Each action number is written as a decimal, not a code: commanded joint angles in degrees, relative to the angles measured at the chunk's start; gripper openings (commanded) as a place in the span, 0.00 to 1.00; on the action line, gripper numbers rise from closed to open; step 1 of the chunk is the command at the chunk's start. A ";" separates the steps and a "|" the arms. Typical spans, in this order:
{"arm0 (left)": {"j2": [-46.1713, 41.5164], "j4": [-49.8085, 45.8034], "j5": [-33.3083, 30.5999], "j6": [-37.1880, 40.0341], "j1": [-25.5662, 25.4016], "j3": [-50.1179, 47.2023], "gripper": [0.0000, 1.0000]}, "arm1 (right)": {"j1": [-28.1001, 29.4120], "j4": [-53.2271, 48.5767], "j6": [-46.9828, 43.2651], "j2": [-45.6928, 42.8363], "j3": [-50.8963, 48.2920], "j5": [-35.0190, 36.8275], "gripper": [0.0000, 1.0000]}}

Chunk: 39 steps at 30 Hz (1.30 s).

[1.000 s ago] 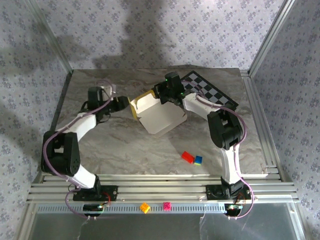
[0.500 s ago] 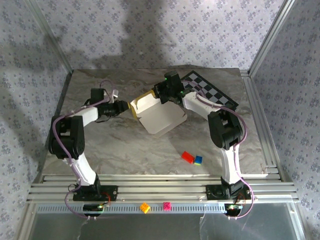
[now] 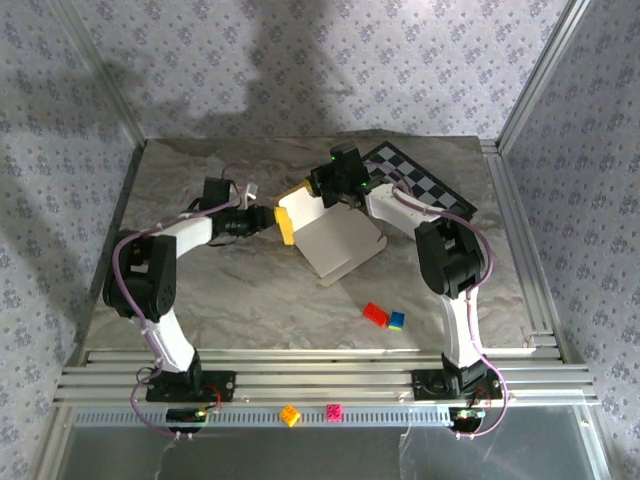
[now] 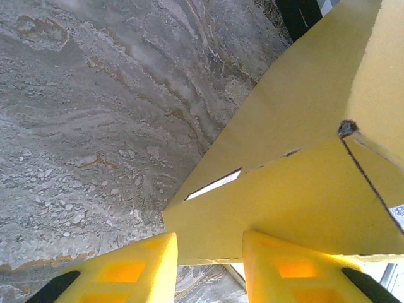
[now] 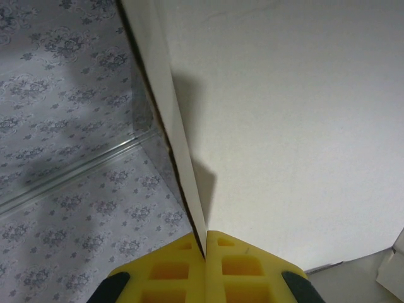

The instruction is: Fold the paper box

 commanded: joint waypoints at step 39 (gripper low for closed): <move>-7.04 8.46 -9.65 -13.49 -9.15 -4.53 0.43 | 0.39 8.18 4.86 -0.89 -6.19 3.11 0.00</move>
